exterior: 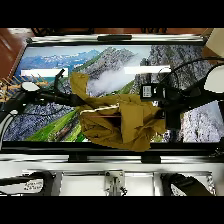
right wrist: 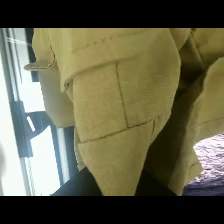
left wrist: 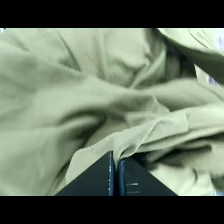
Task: Fold the shirts.
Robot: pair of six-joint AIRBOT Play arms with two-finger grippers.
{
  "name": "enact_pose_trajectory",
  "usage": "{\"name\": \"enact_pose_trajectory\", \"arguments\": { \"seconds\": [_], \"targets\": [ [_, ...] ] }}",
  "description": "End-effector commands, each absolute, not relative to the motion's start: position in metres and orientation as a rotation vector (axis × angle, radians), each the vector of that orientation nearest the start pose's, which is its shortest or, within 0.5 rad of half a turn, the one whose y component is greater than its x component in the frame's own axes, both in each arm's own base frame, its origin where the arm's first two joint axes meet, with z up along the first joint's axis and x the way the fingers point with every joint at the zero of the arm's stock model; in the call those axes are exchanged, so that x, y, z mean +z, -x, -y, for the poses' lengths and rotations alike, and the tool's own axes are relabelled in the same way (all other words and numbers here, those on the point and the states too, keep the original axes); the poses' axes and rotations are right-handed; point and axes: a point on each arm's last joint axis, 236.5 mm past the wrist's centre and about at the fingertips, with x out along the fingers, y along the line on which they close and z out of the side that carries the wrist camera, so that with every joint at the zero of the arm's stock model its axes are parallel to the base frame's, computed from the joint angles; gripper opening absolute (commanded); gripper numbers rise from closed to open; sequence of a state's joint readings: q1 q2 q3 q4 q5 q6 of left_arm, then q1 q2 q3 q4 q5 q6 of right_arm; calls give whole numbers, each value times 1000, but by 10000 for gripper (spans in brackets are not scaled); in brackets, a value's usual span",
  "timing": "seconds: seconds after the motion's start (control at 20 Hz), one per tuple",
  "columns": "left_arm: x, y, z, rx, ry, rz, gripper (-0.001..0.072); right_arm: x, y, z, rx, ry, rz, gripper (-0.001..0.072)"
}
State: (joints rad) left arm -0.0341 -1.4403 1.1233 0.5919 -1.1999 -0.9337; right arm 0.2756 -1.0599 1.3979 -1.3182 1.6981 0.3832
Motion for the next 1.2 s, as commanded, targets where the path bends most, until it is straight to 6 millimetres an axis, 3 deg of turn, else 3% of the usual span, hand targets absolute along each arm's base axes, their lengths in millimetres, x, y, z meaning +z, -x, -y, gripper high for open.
{"name": "enact_pose_trajectory", "arguments": {
  "seconds": [0.0, 0.1, 0.3, 0.55, 0.8, 0.9, 1.05, 1.15],
  "targets": [
    [27, -352, 162, -909, 317, -1228, 45, 145, -274, -141, 1173, 997, -868, 55],
    [21, -341, 152, -917, 226, -1260, 46, 148, -283, -143, 1131, 974, -850, 55],
    [37, -341, 152, -932, 180, -1198, 45, 150, -292, -145, 1103, 970, -821, 55],
    [78, -355, 168, -952, 226, -1031, 46, 147, -284, -142, 1127, 977, -851, 55],
    [108, -367, 169, -949, 207, -947, 46, 146, -278, -143, 1154, 980, -862, 55],
    [130, -375, 172, -957, 205, -893, 46, 145, -276, -142, 1159, 980, -872, 55],
    [182, -383, 185, -1009, 224, -760, 46, 145, -276, -142, 1159, 979, -871, 55],
    [226, -362, 209, -1128, 185, -674, 46, 145, -280, -149, 1147, 924, -871, 55]
  ]
}}
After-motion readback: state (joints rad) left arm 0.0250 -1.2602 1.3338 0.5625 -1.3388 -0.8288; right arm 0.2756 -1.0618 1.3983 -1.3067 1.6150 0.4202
